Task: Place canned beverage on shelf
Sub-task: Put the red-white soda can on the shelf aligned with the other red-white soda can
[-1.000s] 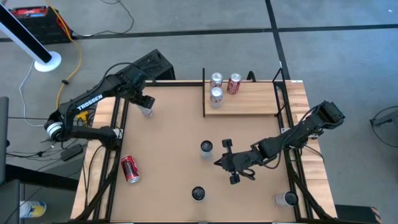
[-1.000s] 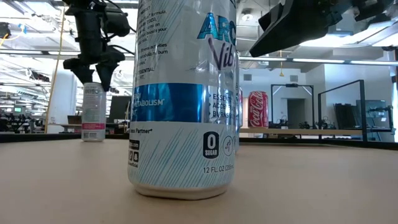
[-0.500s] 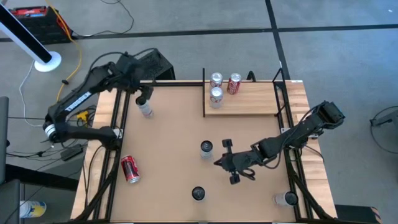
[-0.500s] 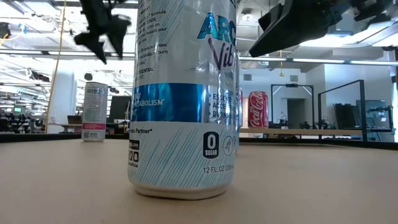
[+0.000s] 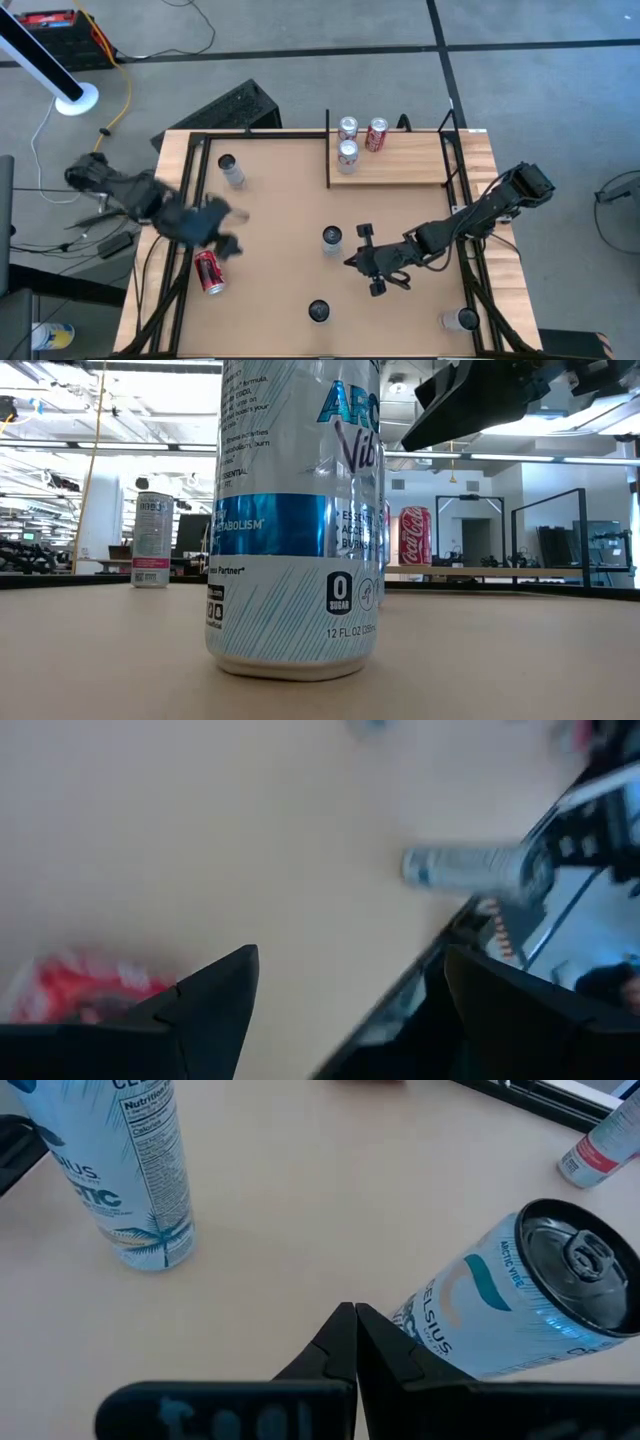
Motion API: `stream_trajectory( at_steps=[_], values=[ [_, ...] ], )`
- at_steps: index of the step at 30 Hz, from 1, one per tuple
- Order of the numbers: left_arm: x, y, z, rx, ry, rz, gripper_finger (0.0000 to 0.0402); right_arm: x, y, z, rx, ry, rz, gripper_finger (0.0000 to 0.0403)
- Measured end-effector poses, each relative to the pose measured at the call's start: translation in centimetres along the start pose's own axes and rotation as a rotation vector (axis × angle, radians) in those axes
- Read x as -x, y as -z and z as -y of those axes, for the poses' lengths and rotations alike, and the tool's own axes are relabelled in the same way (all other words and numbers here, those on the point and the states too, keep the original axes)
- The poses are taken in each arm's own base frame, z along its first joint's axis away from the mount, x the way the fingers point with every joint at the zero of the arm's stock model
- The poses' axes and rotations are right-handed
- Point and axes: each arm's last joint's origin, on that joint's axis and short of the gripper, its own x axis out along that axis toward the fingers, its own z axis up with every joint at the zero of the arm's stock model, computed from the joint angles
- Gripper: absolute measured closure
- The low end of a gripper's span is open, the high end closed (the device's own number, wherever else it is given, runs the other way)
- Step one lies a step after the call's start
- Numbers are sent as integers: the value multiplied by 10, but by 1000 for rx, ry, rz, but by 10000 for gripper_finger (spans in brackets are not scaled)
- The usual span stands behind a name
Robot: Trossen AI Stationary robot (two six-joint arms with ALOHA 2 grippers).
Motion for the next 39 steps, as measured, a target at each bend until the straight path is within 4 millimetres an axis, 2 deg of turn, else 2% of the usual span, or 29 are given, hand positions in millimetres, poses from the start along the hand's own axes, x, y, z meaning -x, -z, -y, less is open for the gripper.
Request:
stream_trajectory(
  at_steps=[2, 5, 8, 11, 14, 22, 28, 32, 39],
  values=[
    [-9, 23, 4, 42, -48, -36, 97, 0, 0, 0, 0, 0, 4, 378],
    [-20, 51, 0, 100, -197, -62, 97, 0, 0, 0, 0, 0, 4, 378],
    [-26, 70, -13, 163, -404, -37, 97, 0, 0, 0, 3, 0, 4, 378],
    [-28, 78, -21, 231, -533, 27, 97, 0, 0, 0, 3, 0, 4, 378],
    [-31, 80, -23, 263, -563, 40, 97, 0, 0, 0, 3, 0, 4, 378],
    [-37, 77, -25, 79, -584, 2, 97, 0, 0, 0, 22, -1, 4, 378],
    [-39, 76, -23, 59, -553, 40, 97, 0, 0, -1, 43, -1, 4, 378],
    [-39, 73, -24, 195, -567, 66, 95, 0, 0, -1, 44, -1, 4, 378],
    [-39, 71, -24, 222, -586, 45, 57, 0, 0, -1, 46, -1, 4, 378]
  ],
)
